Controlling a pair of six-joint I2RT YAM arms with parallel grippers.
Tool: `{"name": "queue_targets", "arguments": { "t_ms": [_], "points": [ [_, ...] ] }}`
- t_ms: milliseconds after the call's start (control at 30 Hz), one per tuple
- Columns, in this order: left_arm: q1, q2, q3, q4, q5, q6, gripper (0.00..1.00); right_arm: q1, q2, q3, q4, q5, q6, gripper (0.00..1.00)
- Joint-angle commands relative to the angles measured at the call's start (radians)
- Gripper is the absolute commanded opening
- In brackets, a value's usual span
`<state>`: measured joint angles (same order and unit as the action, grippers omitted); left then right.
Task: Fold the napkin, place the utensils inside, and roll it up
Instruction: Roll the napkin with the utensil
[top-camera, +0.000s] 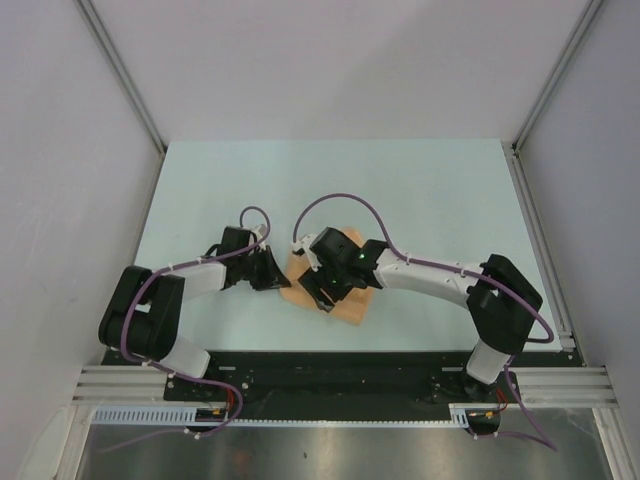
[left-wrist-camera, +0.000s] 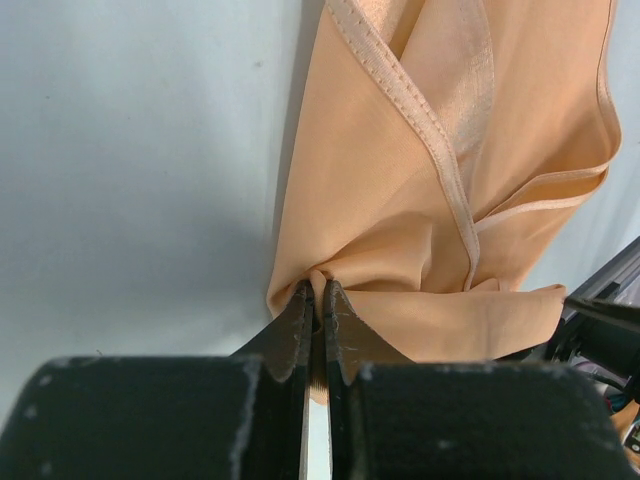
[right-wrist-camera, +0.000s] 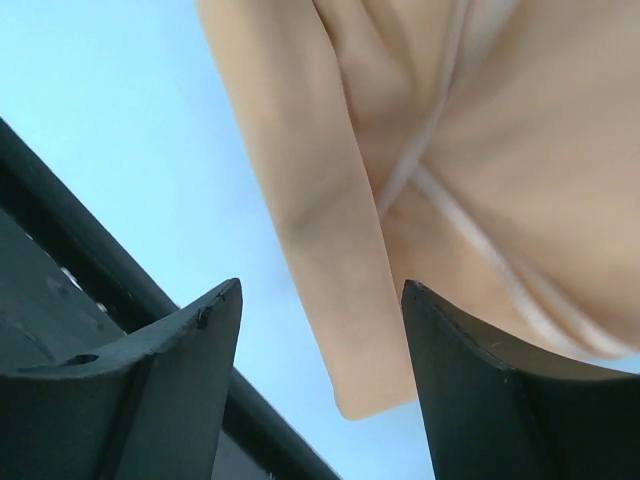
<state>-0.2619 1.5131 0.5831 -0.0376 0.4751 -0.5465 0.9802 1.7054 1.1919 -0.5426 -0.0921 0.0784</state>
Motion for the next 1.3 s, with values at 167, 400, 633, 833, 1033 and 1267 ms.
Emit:
{"name": "queue_targets", "arguments": {
  "t_ms": [167, 400, 633, 833, 1033, 1267],
  "points": [
    [-0.007, 0.045, 0.006, -0.065, -0.073, 0.054, 0.0, 0.063, 0.092, 0.126, 0.127, 0.066, -0.134, 0.7],
    [-0.007, 0.045, 0.014, -0.073, -0.072, 0.056, 0.0, 0.078, 0.152, 0.123, 0.125, 0.002, -0.152, 0.69],
    [-0.007, 0.045, 0.012, -0.073, -0.07, 0.056, 0.0, 0.095, 0.152, 0.066, 0.155, 0.006, -0.111, 0.68],
    [-0.005, 0.047, 0.017, -0.068, -0.064, 0.054, 0.0, 0.095, 0.181, 0.055, 0.145, 0.049, -0.089, 0.66],
    [-0.005, 0.045, 0.014, -0.068, -0.062, 0.054, 0.0, 0.101, 0.132, 0.072, 0.127, 0.129, -0.089, 0.69],
    [-0.005, 0.042, 0.014, -0.064, -0.059, 0.054, 0.0, 0.147, 0.077, 0.129, 0.089, 0.219, -0.115, 0.71]
  ]
}}
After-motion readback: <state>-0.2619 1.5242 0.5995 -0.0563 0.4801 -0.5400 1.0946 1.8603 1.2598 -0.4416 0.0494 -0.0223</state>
